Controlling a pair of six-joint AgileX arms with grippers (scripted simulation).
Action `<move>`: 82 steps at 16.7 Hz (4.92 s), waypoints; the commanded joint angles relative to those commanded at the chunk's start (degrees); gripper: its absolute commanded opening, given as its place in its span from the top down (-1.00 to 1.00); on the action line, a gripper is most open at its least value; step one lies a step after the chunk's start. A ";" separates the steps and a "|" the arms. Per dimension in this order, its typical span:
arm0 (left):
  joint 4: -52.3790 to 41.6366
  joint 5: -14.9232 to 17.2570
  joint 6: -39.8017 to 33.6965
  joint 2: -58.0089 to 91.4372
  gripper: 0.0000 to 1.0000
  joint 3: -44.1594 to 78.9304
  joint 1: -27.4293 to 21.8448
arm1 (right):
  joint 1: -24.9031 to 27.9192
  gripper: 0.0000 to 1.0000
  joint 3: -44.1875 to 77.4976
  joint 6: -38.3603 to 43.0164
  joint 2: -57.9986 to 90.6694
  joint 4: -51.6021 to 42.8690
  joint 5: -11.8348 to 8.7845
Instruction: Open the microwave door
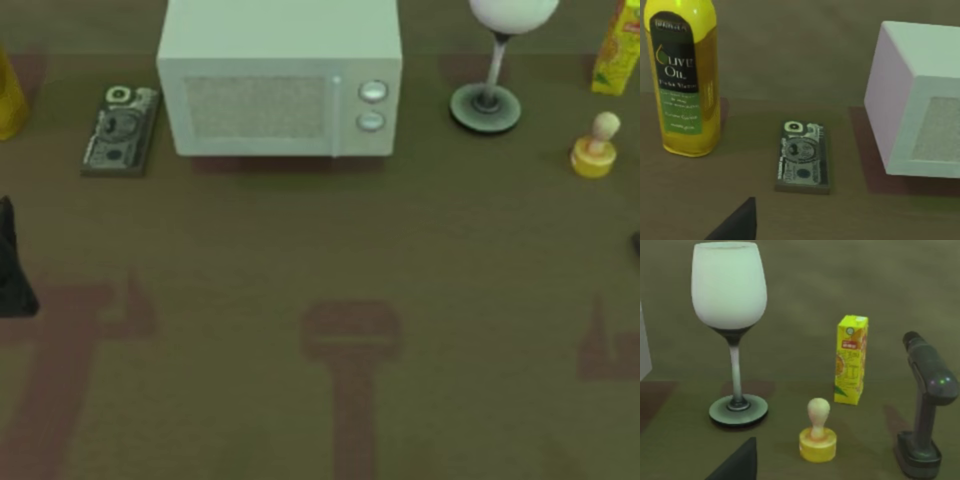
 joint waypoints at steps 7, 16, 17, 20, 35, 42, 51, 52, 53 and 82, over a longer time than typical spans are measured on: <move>-22.34 -5.74 -10.00 41.34 -1.00 42.53 -11.20 | 0.00 -1.00 0.00 0.00 0.00 0.00 0.00; -49.80 -12.46 -22.58 94.86 -1.00 97.60 -25.25 | 0.00 -1.00 0.00 0.00 0.00 0.00 0.00; -51.91 -12.99 -23.69 99.05 -1.00 102.22 -26.43 | 0.00 -1.00 0.00 0.00 0.00 0.00 0.00; -56.55 -14.22 -26.34 108.19 -1.00 112.71 -29.19 | 0.00 -1.00 0.00 0.00 0.00 0.00 0.00; -50.50 -13.99 -25.99 117.06 -1.00 114.96 -28.78 | 0.00 -1.00 0.00 0.00 0.00 0.00 0.00; -46.94 -13.59 -25.16 119.20 -0.85 113.48 -27.91 | 0.00 -1.00 0.00 0.00 0.00 0.00 0.00; -46.94 -13.59 -25.16 119.20 0.51 113.48 -27.91 | 0.00 -1.00 0.00 0.00 0.00 0.00 0.00; -46.94 -13.59 -25.16 119.20 0.66 113.48 -27.91 | 0.00 -1.00 0.00 0.00 0.00 0.00 0.00; -46.94 -13.59 -25.16 119.20 0.81 113.48 -27.91 | 0.00 -1.00 0.00 0.00 0.00 0.00 0.00; -41.67 -14.47 -26.88 111.50 1.00 100.00 -29.68 | 0.00 -1.00 0.00 0.00 0.00 0.00 0.00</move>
